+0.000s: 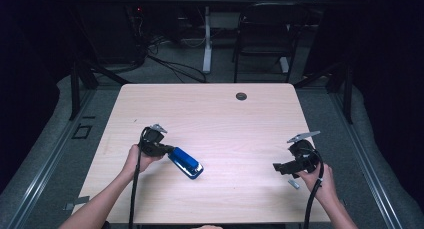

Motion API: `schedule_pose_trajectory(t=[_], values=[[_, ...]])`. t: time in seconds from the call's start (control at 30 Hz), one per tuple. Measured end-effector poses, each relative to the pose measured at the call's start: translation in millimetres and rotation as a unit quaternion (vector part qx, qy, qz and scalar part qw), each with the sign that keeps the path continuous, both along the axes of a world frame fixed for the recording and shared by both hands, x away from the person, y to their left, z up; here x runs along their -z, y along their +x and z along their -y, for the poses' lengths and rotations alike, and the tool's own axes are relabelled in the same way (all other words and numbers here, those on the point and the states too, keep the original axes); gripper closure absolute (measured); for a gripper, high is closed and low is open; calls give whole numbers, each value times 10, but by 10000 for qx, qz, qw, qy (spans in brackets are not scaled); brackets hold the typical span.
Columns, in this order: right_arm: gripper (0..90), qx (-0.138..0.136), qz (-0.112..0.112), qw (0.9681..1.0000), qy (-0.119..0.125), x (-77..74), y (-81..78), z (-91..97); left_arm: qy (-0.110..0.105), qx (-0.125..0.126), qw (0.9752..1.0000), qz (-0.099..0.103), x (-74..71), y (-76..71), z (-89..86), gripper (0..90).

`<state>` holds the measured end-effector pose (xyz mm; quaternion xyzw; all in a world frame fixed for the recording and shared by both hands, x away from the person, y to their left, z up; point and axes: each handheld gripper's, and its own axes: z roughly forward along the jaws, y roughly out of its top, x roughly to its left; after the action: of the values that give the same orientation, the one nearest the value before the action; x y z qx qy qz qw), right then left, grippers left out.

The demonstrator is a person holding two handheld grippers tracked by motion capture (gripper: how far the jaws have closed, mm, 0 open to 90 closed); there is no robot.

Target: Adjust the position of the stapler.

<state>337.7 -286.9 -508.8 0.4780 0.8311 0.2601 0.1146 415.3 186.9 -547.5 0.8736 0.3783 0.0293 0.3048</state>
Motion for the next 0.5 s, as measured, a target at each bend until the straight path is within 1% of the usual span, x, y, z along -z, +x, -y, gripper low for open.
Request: schedule_pose_trajectory(t=[0.03,0.07,0.1,0.3,0.33,0.37,0.4,0.47,0.5], values=[[67,14,7,10000,-47,-1,-3,-7,-11,14,10000,-16,1,-7,13,900],[67,-14,10,10000,-16,-1,-5,-27,13,36,10000,-23,-2,-14,26,900],[67,-25,22,10000,4,0,-6,-38,-20,56,10000,-30,1,-28,53,900],[68,-27,27,10000,5,-7,-16,-99,19,111,9999,-47,-4,-48,77,900],[68,-22,44,10000,68,-5,-20,-120,-10,118,9999,-79,-2,-51,79,900],[68,-22,41,10000,12,-9,-27,-158,1,136,9999,-85,-2,-63,92,900],[68,-61,17,10000,68,-11,-32,-180,1,136,9999,-85,-2,-63,92,900],[68,-89,37,9999,88,-10,-39,-240,-15,131,9999,-99,-2,-75,115,900],[68,-89,37,9999,88,-10,-39,-240,-21,144,9999,-92,0,-82,125,900]])
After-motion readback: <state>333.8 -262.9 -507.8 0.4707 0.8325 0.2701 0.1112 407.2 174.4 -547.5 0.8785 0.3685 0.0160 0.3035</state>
